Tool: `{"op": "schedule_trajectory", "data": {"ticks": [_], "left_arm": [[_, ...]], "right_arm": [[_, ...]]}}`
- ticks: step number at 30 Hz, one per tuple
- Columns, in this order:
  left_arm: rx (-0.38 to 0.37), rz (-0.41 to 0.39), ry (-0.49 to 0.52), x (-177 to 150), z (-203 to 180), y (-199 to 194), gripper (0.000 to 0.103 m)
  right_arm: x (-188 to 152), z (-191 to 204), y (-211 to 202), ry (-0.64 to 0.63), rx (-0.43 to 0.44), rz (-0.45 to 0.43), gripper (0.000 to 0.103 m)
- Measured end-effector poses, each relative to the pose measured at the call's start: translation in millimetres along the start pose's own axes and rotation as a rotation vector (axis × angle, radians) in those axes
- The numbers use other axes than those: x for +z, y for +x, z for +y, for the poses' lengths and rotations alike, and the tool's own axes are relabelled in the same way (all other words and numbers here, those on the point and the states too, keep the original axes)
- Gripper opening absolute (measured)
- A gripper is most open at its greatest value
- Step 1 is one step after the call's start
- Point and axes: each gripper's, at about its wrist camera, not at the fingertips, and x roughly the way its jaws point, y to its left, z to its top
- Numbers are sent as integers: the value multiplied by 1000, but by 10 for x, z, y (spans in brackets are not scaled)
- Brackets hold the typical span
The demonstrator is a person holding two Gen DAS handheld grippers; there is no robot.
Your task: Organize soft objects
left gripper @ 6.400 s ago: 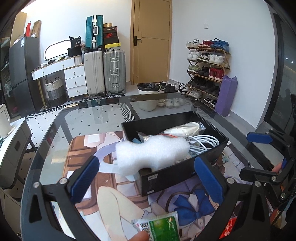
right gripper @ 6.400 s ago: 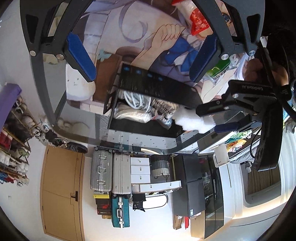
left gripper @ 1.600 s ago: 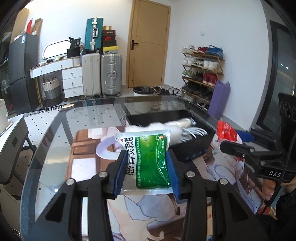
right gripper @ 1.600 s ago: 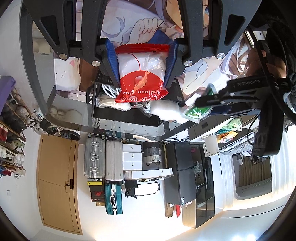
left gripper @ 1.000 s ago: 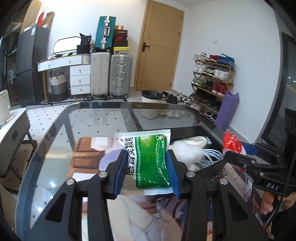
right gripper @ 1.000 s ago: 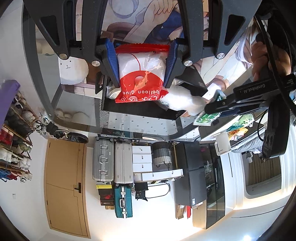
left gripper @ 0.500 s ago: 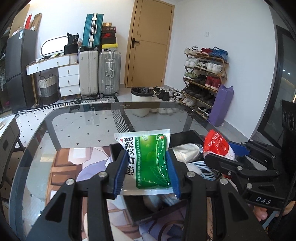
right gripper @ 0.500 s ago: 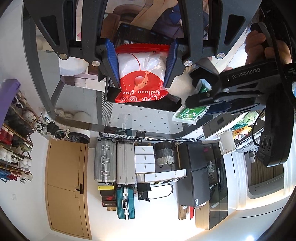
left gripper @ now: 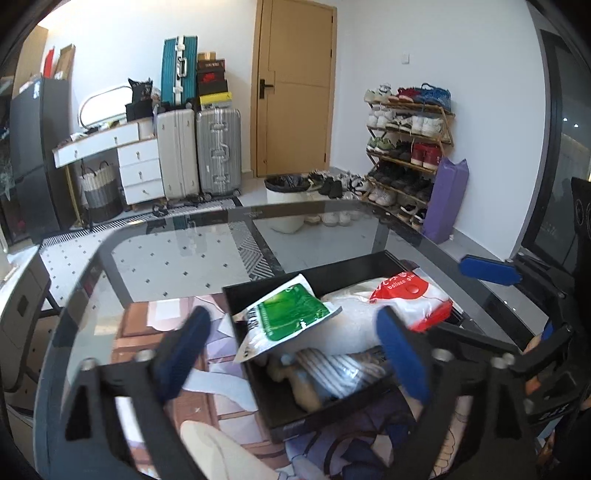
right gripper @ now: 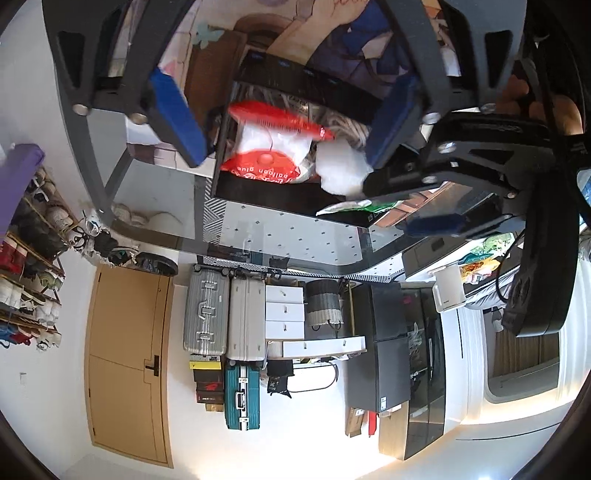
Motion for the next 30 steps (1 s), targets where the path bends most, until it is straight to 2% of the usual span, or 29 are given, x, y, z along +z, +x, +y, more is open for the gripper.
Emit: {"op": "schedule_trajectory", "data": {"ticks": [3, 8, 16, 21, 30], "left_arm": [[6, -12, -1, -46, 30, -95, 103], [37, -25, -10, -162, 76, -221, 103], [77, -4, -22, -393, 92, -274, 103], [76, -6, -44, -528, 141, -269, 103], [98, -26, -70, -533, 194, -258, 103]], "right_arm": [[-76, -8, -88, 5, 6, -13, 102], [-224, 17, -210, 23, 0, -37, 102], [-350, 55, -327, 38, 9, -71, 102], [-400, 73, -329, 37, 6, -77, 102], [-492, 28, -416, 53, 8, -109, 102]]}}
